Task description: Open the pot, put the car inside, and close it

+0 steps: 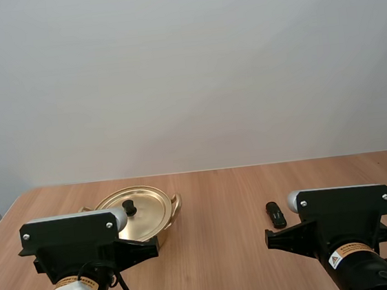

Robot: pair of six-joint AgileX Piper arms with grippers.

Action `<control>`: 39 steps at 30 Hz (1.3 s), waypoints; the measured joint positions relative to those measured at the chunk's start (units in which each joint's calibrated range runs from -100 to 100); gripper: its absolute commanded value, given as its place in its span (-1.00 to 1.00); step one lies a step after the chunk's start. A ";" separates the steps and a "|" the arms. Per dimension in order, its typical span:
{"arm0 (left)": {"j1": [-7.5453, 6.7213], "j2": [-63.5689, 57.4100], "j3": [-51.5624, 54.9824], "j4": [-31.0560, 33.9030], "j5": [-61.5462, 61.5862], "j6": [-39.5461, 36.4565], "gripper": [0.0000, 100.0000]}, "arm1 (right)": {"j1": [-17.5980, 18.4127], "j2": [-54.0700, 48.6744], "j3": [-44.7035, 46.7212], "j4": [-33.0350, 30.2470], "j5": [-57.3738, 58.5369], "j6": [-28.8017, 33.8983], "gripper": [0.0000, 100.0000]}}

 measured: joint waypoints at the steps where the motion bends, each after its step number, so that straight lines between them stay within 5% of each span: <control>1: 0.00 0.00 0.00 0.00 0.00 0.00 -1.00 | 0.00 0.00 0.00 0.00 0.00 0.00 -1.00; 20: 0.00 0.00 0.00 0.38 -2.62 0.46 -1.00 | 0.00 0.00 0.00 -0.32 -0.84 0.00 -1.00; 30: 0.00 0.00 -6.60 3.94 -14.30 9.26 -1.00 | 0.00 0.00 0.00 -11.09 -24.83 0.00 -1.00; 39: 0.00 0.00 -19.50 3.47 -17.09 11.06 -1.00 | 0.00 0.00 0.00 -11.45 -48.50 -0.63 -1.00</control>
